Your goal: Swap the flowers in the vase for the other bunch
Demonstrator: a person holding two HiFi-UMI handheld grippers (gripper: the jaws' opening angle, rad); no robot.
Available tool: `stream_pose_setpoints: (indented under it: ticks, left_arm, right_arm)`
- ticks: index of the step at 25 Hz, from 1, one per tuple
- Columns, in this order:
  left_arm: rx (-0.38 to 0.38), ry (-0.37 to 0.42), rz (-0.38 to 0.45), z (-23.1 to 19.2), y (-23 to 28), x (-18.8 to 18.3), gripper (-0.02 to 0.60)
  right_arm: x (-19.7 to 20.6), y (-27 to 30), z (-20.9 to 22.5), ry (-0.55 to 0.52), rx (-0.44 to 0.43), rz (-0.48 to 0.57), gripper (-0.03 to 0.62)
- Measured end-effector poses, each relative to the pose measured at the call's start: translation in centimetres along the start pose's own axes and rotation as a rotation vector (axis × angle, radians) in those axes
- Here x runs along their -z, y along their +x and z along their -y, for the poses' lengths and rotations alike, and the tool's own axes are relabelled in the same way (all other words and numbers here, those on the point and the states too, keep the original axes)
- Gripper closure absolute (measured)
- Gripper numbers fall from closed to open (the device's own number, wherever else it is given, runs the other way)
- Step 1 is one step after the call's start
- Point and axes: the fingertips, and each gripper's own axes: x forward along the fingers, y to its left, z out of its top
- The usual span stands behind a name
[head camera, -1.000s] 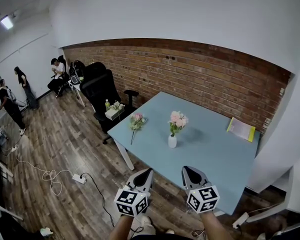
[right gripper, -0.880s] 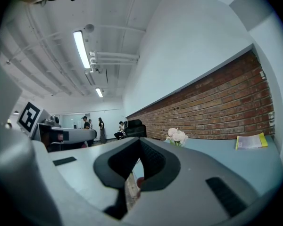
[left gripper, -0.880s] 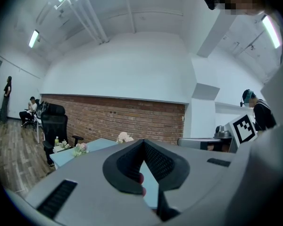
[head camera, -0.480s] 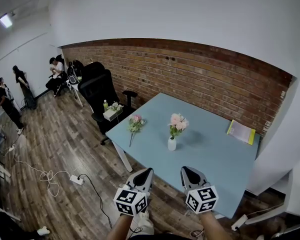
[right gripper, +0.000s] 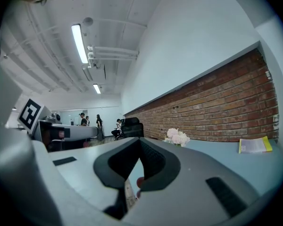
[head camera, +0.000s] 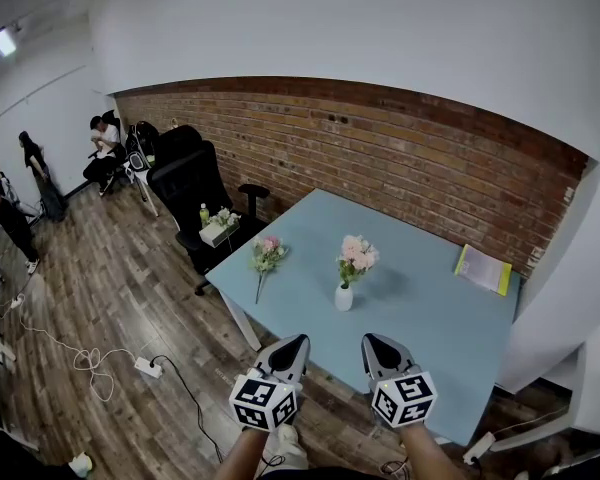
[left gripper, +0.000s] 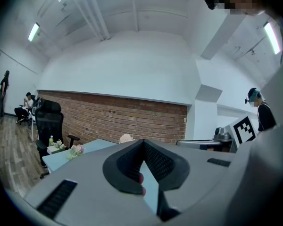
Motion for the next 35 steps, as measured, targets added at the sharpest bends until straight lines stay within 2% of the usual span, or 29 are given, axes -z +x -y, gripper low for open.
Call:
stream_pose_setpoints:
  ticks: [12,35]
  left_arm:
    - [0.016,-0.006,0.008,-4.8,4.2,-1.8,0.581]
    - [0.118,-0.028,0.002,-16.9,9.8,-4.4,0.581]
  right_arm:
    - [-0.6,7.0,0.8,-0.002,-0.005,-0.012,0.582]
    - [-2.4,19.0,1.1,-0.024,0.111,-0.029,0.582]
